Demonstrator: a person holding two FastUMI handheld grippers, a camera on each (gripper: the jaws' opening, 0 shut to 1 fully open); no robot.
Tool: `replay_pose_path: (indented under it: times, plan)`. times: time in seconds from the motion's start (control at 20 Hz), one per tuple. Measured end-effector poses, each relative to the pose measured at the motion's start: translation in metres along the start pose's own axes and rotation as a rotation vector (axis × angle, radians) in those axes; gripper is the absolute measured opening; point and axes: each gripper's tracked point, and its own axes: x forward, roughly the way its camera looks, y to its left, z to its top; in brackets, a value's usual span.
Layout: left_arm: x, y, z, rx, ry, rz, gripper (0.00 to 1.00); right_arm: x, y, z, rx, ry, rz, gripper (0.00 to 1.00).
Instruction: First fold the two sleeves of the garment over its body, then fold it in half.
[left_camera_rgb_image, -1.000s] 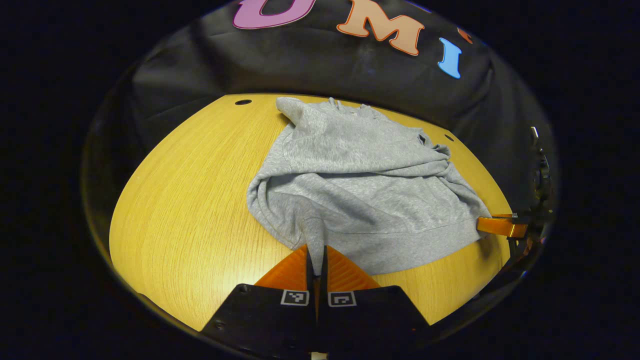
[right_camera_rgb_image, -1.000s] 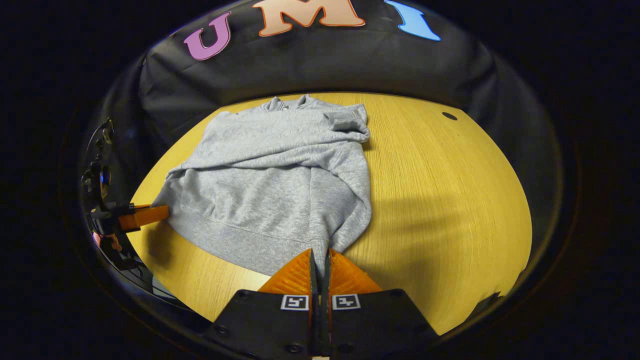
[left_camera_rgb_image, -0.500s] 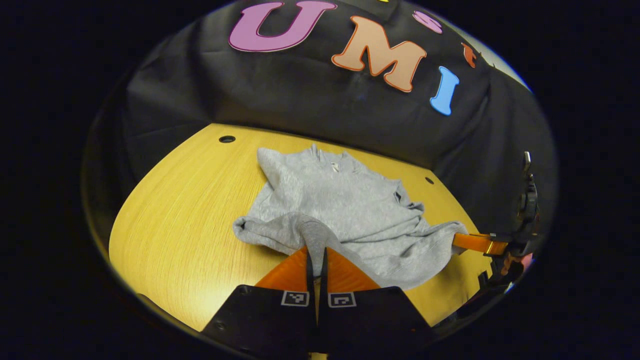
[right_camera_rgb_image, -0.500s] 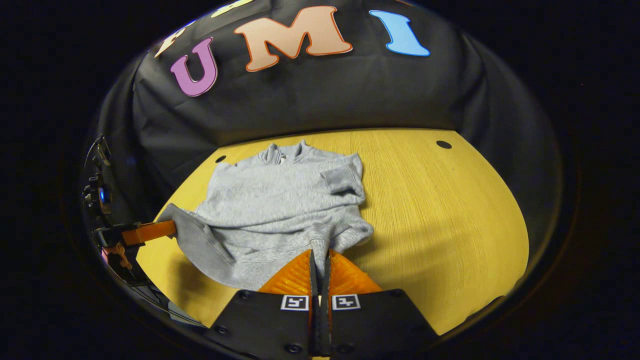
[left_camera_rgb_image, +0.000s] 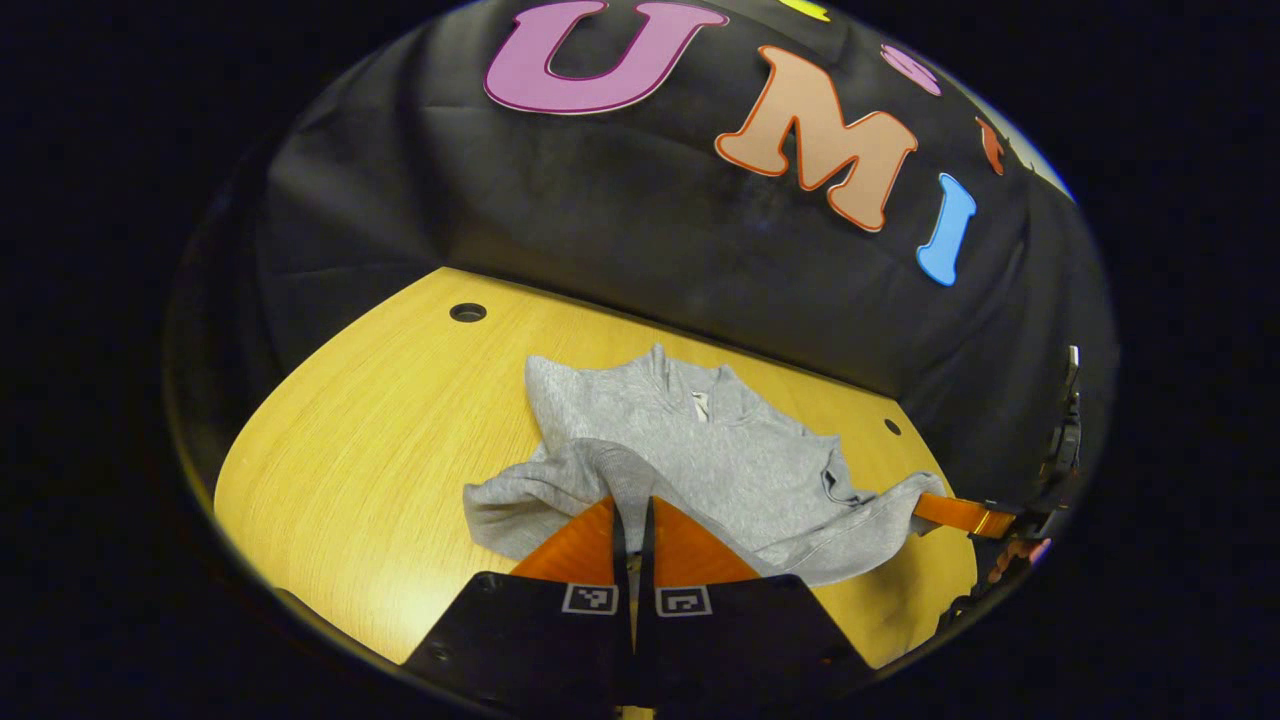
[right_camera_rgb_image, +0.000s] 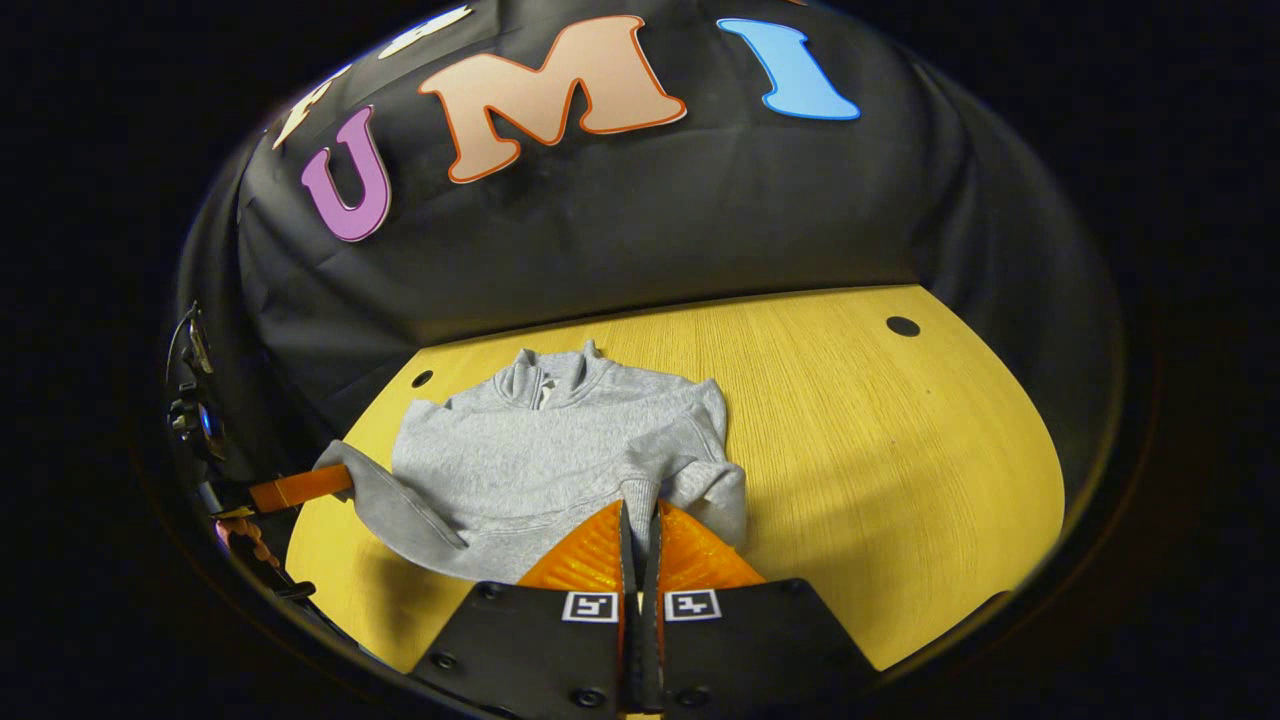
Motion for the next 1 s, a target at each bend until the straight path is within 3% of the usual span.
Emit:
replay_pose_path:
  times: [0.35,0.5,0.65,0.8,0.85,0.95,1.0]
  plan:
    - [0.054,0.022,-0.01,-0.035,0.051,0.111,0.0,0.06,-0.013,-0.014,0.037,0.1,-0.006,0.04]
    - [0.07,0.027,-0.021,-0.019,0.077,0.147,0.0,0.074,-0.015,-0.016,0.05,0.107,0.0,0.07]
    - [0.077,0.031,-0.029,-0.067,0.084,0.154,0.01,0.078,-0.015,-0.018,0.034,0.107,0.002,0.07]
    - [0.078,0.036,-0.03,-0.083,0.082,0.146,0.12,0.079,-0.015,-0.013,0.058,0.115,0.02,0.15]
    - [0.079,0.035,-0.029,-0.075,0.078,0.141,0.14,0.079,-0.013,-0.008,0.07,0.107,0.024,0.24]
    - [0.075,0.029,-0.022,-0.041,0.068,0.135,0.3,0.078,-0.016,0.007,0.082,0.074,0.025,0.37]
    - [0.077,0.028,-0.017,-0.013,0.056,0.144,0.43,0.078,-0.017,0.015,0.091,0.053,0.025,0.37]
